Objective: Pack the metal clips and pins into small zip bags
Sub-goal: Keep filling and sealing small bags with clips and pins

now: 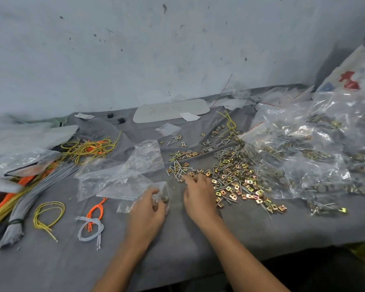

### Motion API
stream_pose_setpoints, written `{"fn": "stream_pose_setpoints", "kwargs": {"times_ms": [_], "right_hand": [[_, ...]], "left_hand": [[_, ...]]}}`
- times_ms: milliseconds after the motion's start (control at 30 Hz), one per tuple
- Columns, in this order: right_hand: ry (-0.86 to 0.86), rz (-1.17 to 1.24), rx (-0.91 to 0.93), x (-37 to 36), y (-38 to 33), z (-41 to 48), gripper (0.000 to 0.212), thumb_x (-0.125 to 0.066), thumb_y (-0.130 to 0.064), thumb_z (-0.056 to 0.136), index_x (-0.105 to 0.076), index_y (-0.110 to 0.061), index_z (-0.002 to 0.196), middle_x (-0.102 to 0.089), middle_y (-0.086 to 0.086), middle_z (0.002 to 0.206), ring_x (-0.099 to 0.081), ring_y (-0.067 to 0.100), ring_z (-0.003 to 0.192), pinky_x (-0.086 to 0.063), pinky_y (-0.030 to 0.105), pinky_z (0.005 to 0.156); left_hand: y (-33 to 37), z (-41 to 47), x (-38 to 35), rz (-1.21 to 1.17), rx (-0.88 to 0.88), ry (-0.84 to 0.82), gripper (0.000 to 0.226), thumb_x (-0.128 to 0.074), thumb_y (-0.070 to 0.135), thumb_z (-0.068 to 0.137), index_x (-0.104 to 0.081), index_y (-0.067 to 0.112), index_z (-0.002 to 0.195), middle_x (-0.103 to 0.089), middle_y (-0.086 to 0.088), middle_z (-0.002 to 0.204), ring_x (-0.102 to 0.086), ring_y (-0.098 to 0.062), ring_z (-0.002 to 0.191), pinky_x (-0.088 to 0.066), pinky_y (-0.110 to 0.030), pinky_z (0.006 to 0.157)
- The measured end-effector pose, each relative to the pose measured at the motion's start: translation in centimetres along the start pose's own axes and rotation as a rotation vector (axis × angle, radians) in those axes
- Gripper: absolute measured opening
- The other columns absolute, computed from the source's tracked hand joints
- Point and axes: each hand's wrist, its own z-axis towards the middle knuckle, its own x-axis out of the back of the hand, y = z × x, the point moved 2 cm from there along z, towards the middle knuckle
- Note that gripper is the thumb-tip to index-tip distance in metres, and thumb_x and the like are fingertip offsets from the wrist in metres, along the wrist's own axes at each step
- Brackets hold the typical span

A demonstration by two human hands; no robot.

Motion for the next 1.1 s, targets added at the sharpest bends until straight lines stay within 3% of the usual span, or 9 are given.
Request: {"fn": "stream_pose_setpoints", "kwargs": {"times_ms": [200, 300, 433, 567, 767, 1100], "right_hand": [[0.033, -0.01, -0.019, -0.4, 0.1, 0.0, 0.028, -0.052, -0.018, 0.097, -0.06, -0.023, 0.124, -0.056, 0.003, 0.121, -0.047, 0.023, 0.108, -0.04, 0.034, 0.095], [0.035, -0.035, -0.052, -0.4, 0.1, 0.1, 0.034, -0.053, -0.016, 0.094, -0.055, -0.019, 0.128, -0.053, 0.007, 0.124, -0.047, 0.026, 0.11, -0.04, 0.035, 0.096], [-0.001, -0.066, -0.049, -0.5, 0.0, 0.0, 0.03, -0.054, -0.019, 0.097, -0.055, -0.021, 0.127, -0.051, 0.005, 0.126, -0.045, 0.024, 0.113, -0.039, 0.035, 0.099], [0.005, -0.054, -0.041, -0.3, 0.1, 0.1, 0.023, -0.056, -0.02, 0.097, -0.058, -0.022, 0.12, -0.054, 0.003, 0.123, -0.046, 0.023, 0.11, -0.04, 0.035, 0.096], [-0.003, -0.066, 0.026, -0.5, -0.2, -0.3, 0.024, -0.049, -0.032, 0.099, -0.062, -0.026, 0.118, -0.055, 0.001, 0.118, -0.044, 0.022, 0.106, -0.039, 0.038, 0.093], [0.0, -0.088, 0.151, -1.4, -0.4, -0.3, 0.022, -0.046, -0.037, 0.1, -0.062, -0.025, 0.11, -0.055, 0.001, 0.117, -0.043, 0.023, 0.105, -0.038, 0.039, 0.091]], "left_hand": [[-0.5, -0.5, 0.3, -0.126, 0.119, 0.048, 0.027, -0.068, 0.027, 0.087, -0.059, 0.035, 0.111, -0.064, 0.016, 0.073, -0.061, -0.001, 0.069, -0.039, -0.016, 0.06], [-0.1, -0.7, 0.5, -0.093, 0.173, 0.078, 0.011, -0.068, 0.03, 0.086, -0.058, 0.027, 0.091, -0.062, 0.01, 0.067, -0.059, -0.006, 0.065, -0.044, -0.031, 0.062], [0.2, -0.5, 1.0, 0.015, 0.265, 0.037, 0.022, -0.063, 0.035, 0.087, -0.058, 0.018, 0.074, -0.064, 0.003, 0.069, -0.062, -0.022, 0.074, -0.049, -0.04, 0.071], [-0.1, -0.4, 1.6, 0.027, 0.197, -0.097, 0.025, -0.062, 0.035, 0.089, -0.06, 0.017, 0.071, -0.066, 0.006, 0.069, -0.061, -0.012, 0.072, -0.049, -0.037, 0.072], [-0.1, -0.9, 2.0, 0.023, 0.147, -0.126, 0.018, -0.06, 0.037, 0.083, -0.061, 0.024, 0.07, -0.065, 0.018, 0.074, -0.059, 0.001, 0.074, -0.046, -0.032, 0.069], [0.0, -1.7, 1.8, 0.018, -0.003, -0.021, 0.034, -0.059, 0.035, 0.098, -0.053, 0.019, 0.07, -0.056, 0.004, 0.065, -0.055, -0.014, 0.067, -0.044, -0.042, 0.065]]}}
